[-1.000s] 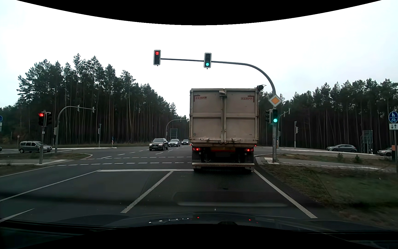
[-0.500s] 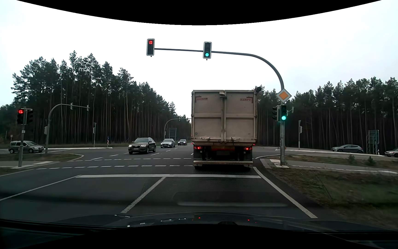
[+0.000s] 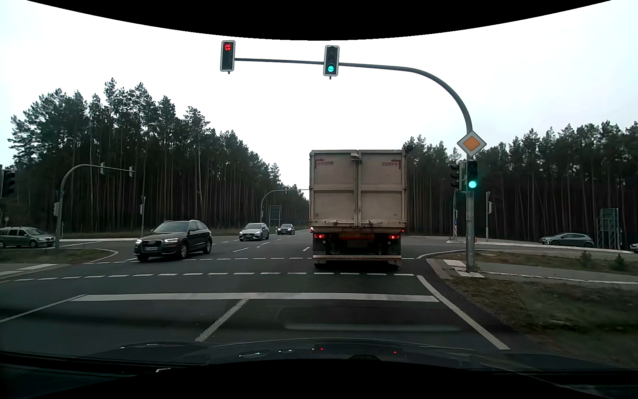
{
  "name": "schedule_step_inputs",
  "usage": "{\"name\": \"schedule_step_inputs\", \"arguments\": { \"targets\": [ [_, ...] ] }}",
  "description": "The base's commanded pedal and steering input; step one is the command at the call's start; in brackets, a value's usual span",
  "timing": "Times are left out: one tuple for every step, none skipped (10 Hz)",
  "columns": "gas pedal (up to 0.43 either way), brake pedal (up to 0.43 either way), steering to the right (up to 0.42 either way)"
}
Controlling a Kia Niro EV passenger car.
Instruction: Follow the waypoints while adhering to traffic rules and regulations
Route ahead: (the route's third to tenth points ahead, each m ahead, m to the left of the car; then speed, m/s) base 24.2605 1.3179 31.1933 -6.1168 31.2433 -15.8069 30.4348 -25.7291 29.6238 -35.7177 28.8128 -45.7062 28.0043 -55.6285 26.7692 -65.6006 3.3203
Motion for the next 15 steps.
{"name": "schedule_step_inputs", "arguments": {
  "targets": [
    [0.177,0.0,0.005],
    [0.177,0.0,0.005],
    [0.177,0.0,0.005],
    [0.177,0.0,0.005],
    [0.177,0.0,0.005],
    [0.177,0.0,0.005],
    [0.177,0.0,0.005],
    [0.177,0.0,0.005],
    [0.177,0.0,0.005],
    [0.177,0.0,0.005],
    [0.177,0.0,0.005],
    [0.177,0.0,0.005],
    [0.177,0.0,0.005],
    [0.177,0.0,0.005],
    [0.177,0.0,0.006]
  ]
}}
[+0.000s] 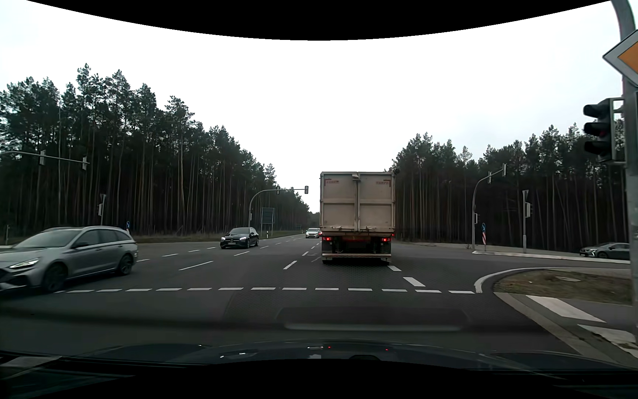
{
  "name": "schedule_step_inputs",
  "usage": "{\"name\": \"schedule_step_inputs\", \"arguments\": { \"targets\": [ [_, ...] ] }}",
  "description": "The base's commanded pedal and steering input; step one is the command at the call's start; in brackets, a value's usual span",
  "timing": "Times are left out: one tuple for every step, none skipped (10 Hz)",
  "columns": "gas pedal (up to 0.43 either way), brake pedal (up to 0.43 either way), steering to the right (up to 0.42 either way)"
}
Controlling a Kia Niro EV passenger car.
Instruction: Follow the waypoints while adhering to traffic rules and regulations
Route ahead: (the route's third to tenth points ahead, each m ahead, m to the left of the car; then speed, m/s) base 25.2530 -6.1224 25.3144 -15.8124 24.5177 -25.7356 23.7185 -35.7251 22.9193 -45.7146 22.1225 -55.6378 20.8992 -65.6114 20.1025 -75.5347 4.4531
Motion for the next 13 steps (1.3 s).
{"name": "schedule_step_inputs", "arguments": {
  "targets": [
    [0.177,0.0,0.008],
    [0.177,0.0,0.012],
    [0.177,0.0,0.021],
    [0.177,0.0,0.029],
    [0.177,0.0,0.04],
    [0.177,0.0,0.058],
    [0.177,0.0,0.078],
    [0.177,0.0,0.101],
    [0.189,0.0,0.115],
    [0.189,0.0,0.137],
    [0.197,0.0,0.161],
    [0.197,0.0,0.183],
    [0.197,0.0,0.208]
  ]
}}
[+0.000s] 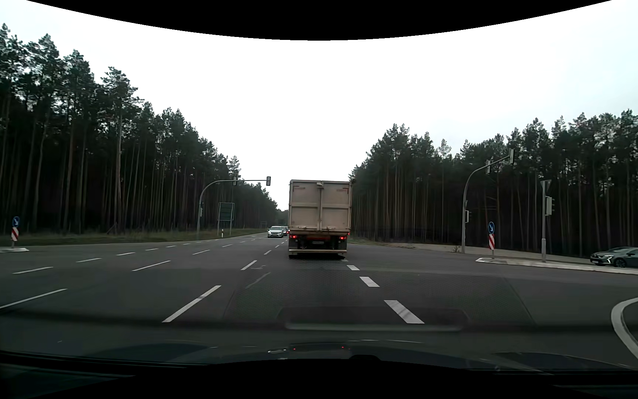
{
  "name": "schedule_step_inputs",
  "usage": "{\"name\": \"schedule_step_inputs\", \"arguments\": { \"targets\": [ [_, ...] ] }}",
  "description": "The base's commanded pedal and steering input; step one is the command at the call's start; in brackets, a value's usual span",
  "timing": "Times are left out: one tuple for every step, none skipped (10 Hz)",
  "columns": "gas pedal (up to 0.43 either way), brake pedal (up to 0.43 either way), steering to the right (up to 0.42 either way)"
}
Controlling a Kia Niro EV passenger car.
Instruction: Follow the waypoints while adhering to traffic rules and regulations
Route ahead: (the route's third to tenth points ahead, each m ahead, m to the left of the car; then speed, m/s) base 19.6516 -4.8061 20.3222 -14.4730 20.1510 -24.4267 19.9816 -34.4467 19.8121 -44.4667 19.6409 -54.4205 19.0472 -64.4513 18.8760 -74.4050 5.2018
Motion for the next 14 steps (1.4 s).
{"name": "schedule_step_inputs", "arguments": {
  "targets": [
    [0.197,0.0,0.23],
    [0.197,0.0,0.248],
    [0.197,0.0,0.262],
    [0.197,0.0,0.282],
    [0.197,0.0,0.3],
    [0.197,0.0,0.311],
    [0.197,0.0,0.315],
    [0.197,0.0,0.319],
    [0.197,0.0,0.322],
    [0.197,0.0,0.324],
    [0.197,0.0,0.325],
    [0.197,0.0,0.325],
    [0.197,0.0,0.324],
    [0.197,0.0,0.322]
  ]
}}
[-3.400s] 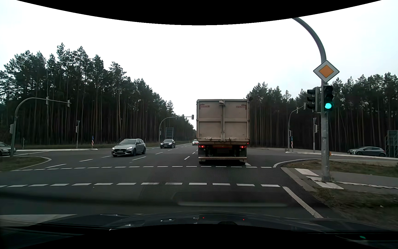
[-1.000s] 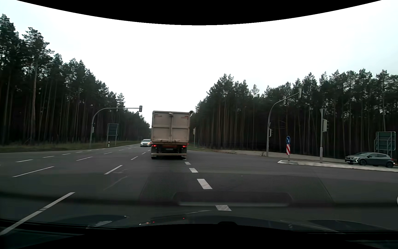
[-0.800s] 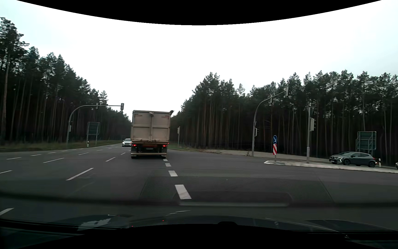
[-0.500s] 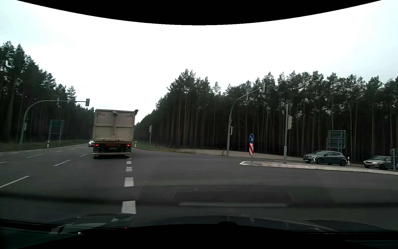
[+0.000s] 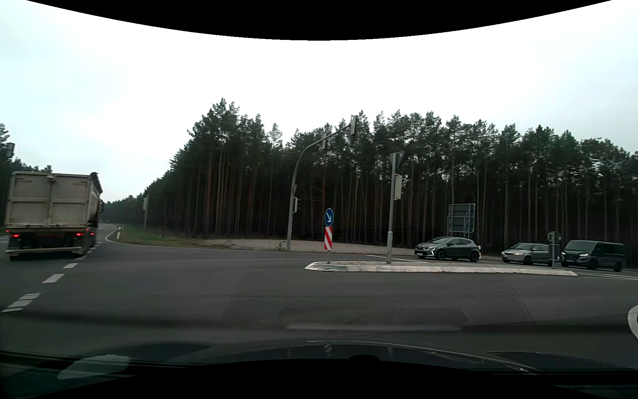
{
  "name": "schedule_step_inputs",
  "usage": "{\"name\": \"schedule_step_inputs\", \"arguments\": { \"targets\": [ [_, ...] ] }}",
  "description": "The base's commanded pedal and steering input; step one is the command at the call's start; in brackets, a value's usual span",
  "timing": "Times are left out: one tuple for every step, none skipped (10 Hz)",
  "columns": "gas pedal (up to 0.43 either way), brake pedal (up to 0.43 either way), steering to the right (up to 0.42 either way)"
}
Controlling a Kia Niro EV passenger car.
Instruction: Follow the waypoints while adhering to traffic rules and regulations
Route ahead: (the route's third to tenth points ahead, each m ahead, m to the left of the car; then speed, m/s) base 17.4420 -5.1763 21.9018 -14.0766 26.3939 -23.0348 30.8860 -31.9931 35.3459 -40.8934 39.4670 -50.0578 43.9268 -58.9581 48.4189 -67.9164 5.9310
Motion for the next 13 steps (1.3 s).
{"name": "schedule_step_inputs", "arguments": {
  "targets": [
    [0.197,0.0,0.322],
    [0.197,0.0,0.322],
    [0.197,0.0,0.323],
    [0.197,0.0,0.325],
    [0.197,0.0,0.327],
    [0.197,0.0,0.329],
    [0.197,0.0,0.33],
    [0.197,0.0,0.33],
    [0.197,0.0,0.33],
    [0.197,0.0,0.328],
    [0.197,0.0,0.326],
    [0.197,0.0,0.321],
    [0.197,0.0,0.315]
  ]
}}
